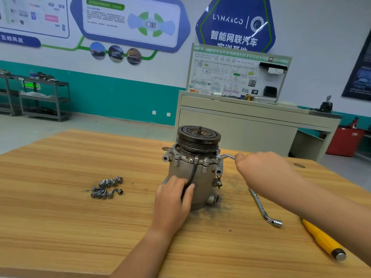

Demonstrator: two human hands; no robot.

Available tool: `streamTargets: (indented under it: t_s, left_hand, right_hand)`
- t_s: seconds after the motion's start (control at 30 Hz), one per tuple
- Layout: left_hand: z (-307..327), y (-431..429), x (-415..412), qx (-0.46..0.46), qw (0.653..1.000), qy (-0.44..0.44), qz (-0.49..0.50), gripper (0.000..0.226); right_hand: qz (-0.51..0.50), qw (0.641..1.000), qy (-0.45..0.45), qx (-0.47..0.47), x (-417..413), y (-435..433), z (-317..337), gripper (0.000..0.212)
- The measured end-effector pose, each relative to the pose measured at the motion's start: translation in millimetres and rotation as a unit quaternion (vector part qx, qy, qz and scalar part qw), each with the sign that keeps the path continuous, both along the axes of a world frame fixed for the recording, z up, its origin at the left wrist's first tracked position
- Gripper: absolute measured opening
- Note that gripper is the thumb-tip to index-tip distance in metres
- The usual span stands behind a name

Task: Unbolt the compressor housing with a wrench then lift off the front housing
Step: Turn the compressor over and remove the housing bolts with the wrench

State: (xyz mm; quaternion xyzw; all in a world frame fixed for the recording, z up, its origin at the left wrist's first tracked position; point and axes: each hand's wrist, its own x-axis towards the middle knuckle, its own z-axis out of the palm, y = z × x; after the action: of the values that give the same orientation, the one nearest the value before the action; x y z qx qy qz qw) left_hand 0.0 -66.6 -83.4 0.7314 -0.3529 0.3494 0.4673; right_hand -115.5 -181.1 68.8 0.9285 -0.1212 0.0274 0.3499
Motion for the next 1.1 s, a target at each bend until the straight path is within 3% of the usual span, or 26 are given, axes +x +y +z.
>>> streamTargets:
  t_s: [0.2, 0.27, 0.33, 0.4, 0.5, 0.7, 1.1]
  left_hand:
    - [1, 1, -3, -0.028, 0.997, 0.048, -0.058, 0.017]
    - [1, 1, -4, -0.032, 0.997, 0.054, -0.054, 0.018]
    - [0, 1, -5, -0.03, 0.997, 0.058, -0.044, 0.018]
    - [0, 1, -5, -0.032, 0.997, 0.059, -0.037, 0.018]
    - [1, 2, -5, -0.035, 0.996, 0.066, -0.039, 0.016]
    - [2, 3, -3, -0.022, 0.997, 0.06, -0.045, 0.014]
    - [-1, 2, -2, -0.023, 0.998, 0.054, -0.038, 0.015]
  right_hand:
    - [-0.033, 0.999, 0.023, 0.001, 0, 22, -3, 0.033]
    - [-0.049, 0.998, 0.037, 0.021, 2, 29, -2, 0.015]
    - [-0.055, 0.997, 0.04, 0.027, 2, 32, -1, 0.017]
    - [-0.043, 0.998, 0.031, 0.027, 2, 27, 3, 0.004]
    - [-0.017, 0.999, -0.014, 0.035, 1, 9, -3, 0.029]
    - [0.01, 0.999, -0.038, 0.024, -2, -2, -8, 0.031]
    - [0.018, 0.999, 0.019, -0.026, 0, 3, 0, 0.031]
